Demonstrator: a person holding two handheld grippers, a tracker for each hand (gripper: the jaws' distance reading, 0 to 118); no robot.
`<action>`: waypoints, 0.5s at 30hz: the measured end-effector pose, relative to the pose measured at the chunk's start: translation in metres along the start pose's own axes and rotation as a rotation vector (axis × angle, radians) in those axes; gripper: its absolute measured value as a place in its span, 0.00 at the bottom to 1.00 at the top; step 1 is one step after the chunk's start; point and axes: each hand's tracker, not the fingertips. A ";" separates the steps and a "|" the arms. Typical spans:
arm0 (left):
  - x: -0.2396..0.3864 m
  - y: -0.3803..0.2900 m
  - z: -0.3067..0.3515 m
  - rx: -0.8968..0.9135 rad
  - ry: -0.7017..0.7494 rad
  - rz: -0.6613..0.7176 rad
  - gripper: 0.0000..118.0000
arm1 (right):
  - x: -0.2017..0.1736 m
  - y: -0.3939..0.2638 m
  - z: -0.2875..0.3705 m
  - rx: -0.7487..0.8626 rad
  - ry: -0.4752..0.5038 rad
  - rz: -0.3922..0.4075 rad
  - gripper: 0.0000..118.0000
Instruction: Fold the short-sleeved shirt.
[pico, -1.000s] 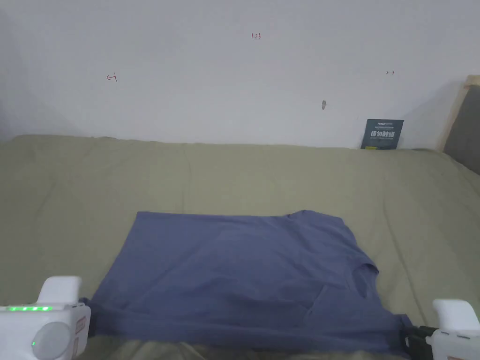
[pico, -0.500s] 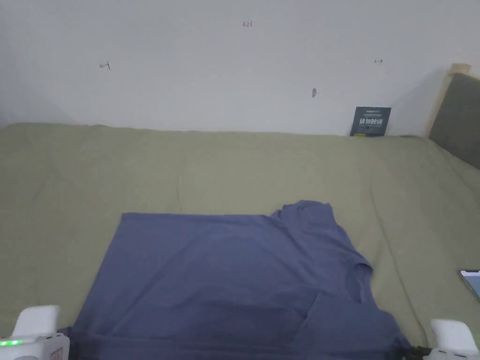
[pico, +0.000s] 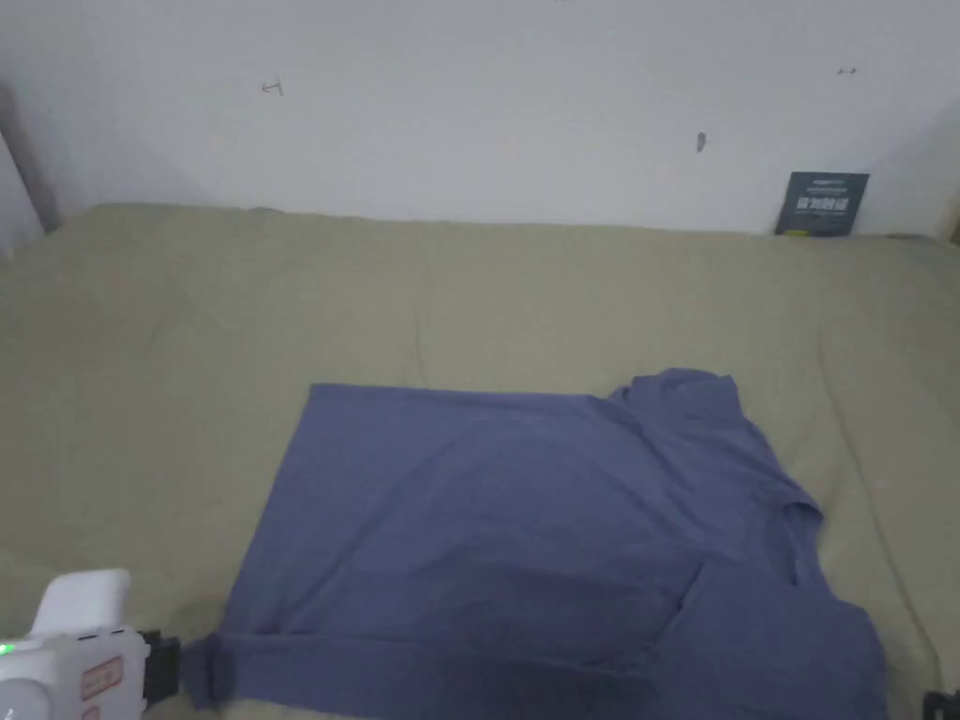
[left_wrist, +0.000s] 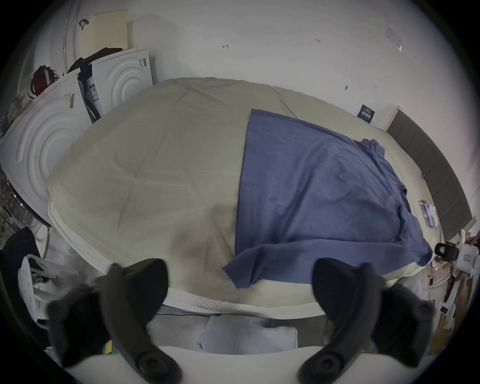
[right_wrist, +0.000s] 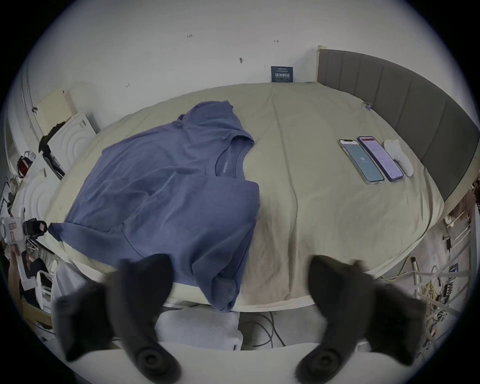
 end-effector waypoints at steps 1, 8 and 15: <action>-0.001 -0.002 0.000 0.102 0.062 -0.006 0.00 | -0.002 0.001 0.000 0.022 0.027 0.008 0.00; -0.009 -0.006 -0.009 -0.022 -0.030 0.059 0.08 | -0.028 0.001 0.005 0.009 0.069 0.036 0.00; 0.006 -0.013 -0.016 -0.051 -0.026 -0.028 0.98 | -0.028 -0.002 0.021 0.015 0.092 0.042 0.00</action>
